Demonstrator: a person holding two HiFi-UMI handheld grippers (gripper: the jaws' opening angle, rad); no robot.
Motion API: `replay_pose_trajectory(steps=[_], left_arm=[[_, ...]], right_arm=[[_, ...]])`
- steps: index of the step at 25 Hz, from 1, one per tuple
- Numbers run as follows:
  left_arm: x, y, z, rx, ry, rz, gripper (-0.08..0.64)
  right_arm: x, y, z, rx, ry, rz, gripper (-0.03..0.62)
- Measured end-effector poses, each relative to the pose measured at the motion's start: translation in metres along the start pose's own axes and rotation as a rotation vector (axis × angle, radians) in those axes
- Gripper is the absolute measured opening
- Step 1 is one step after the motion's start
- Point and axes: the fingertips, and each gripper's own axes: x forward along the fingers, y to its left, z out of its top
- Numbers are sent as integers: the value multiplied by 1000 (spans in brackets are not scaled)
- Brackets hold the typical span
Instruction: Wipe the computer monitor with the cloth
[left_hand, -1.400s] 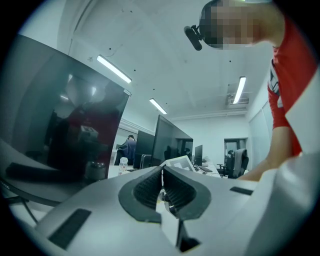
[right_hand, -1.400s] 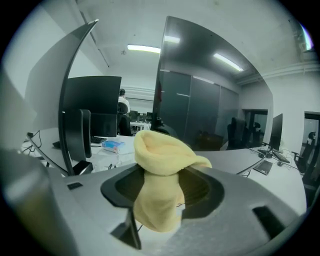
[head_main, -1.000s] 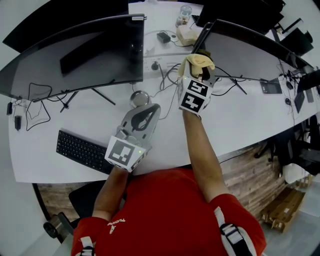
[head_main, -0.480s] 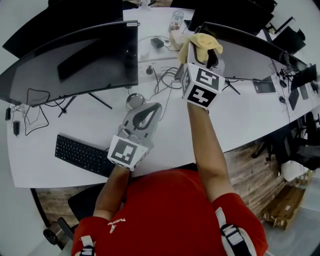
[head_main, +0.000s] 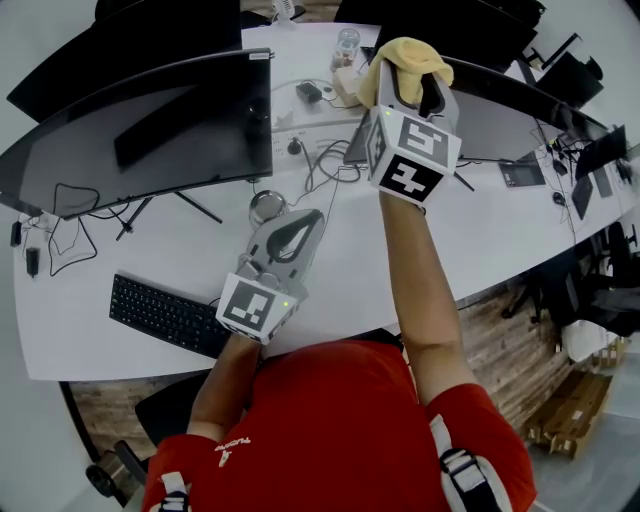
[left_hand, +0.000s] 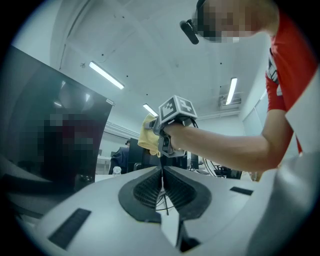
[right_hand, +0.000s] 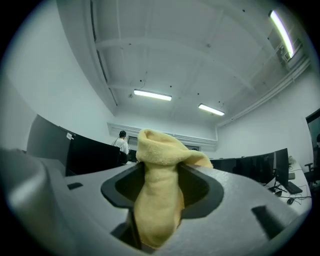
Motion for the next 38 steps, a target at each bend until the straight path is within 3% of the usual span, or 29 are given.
replay_pose_trajectory(steps=[9,12,18,23,30,38], left_arm=[[4,0,9,7,-27,18,12],[6,-2,15,20,-42,31,12],[16,-2,40,60,-86,80,12],[36,-7,60,107,-137,134,12],[73,-33,62,149,-143,176,12],[114,-73,42,170,-103,211,12]], right_arm=[[-5,-4,29,26,-103,71,171],[-12,-9,40,65,-153,99,110],[-37,-35,48,151,-229,178,86],[-66,-61,21,204,-240,301,81],[-109,-82,-34,186,-202,518,74],[-137,-109,-93,193,-152,655,64]])
